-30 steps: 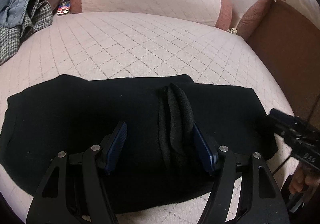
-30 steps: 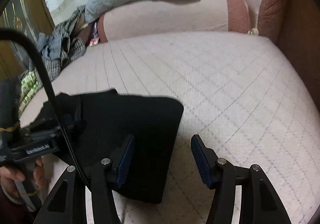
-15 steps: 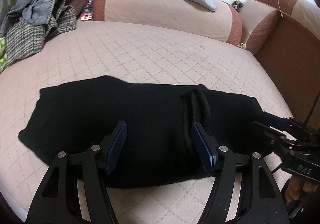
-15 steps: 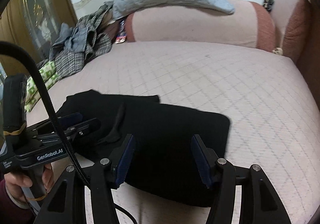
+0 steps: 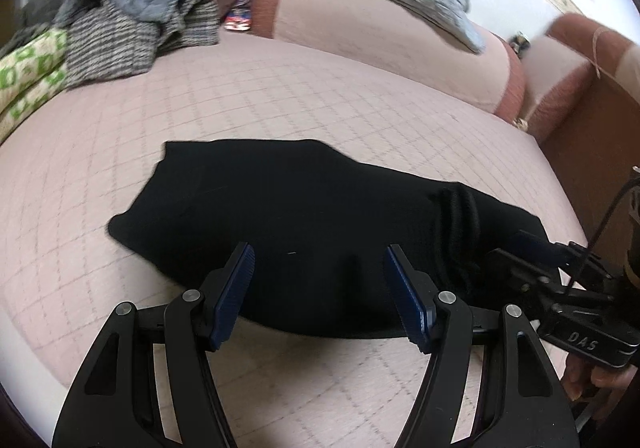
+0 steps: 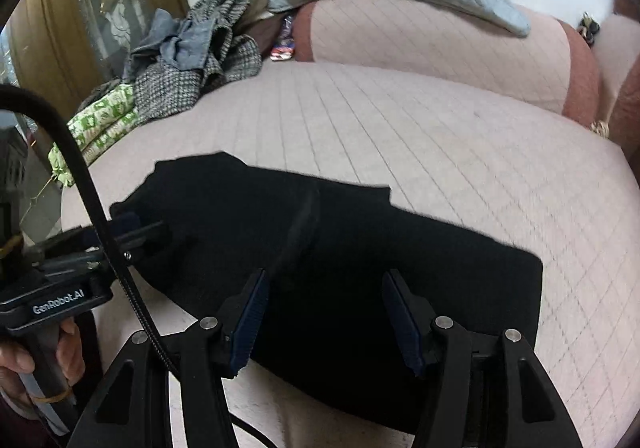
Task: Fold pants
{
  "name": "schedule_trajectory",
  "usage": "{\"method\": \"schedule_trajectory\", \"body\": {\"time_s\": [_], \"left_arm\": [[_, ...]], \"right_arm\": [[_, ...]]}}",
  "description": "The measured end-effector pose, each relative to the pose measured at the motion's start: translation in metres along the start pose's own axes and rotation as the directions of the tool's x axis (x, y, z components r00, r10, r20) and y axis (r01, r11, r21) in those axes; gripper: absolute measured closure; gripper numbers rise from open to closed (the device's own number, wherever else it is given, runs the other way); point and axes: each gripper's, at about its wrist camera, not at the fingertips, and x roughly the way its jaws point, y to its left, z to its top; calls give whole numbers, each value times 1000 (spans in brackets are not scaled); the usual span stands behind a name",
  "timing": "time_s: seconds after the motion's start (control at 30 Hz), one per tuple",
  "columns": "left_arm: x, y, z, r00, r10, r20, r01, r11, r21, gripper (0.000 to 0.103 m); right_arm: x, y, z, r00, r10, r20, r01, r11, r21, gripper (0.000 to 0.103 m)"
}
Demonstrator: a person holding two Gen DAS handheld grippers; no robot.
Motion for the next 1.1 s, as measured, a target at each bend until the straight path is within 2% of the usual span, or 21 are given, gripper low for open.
{"method": "schedule_trajectory", "body": {"time_s": [0.17,0.27,0.37,0.5,0.73,0.97,1.1], "left_arm": [[-12,20,-3,999,39,27,-38,998,-45,35],[-20,36,-8,998,44,35,-39,991,-127,35],[-22,58,-14,998,53,28,-45,970,-241,35],[-17,79,-18,999,51,-1,-48,937,-347,35],[-15,94,-25,999,48,-8,-46,889,-456,35],[-6,95,-22,998,60,-5,-55,890,-452,33],[0,92,-17,997,70,5,-61,901,-430,28]], "right_arm": [[5,13,8,999,52,14,-52,999,-5,46],[11,25,15,998,67,17,-67,997,-30,46],[14,37,23,996,86,23,-84,994,-73,45],[21,59,37,994,109,32,-103,984,-147,40],[42,85,63,988,154,2,-150,964,-220,39],[79,113,94,979,190,-76,-204,925,-319,35],[108,133,109,973,186,-136,-226,883,-411,35]]}}
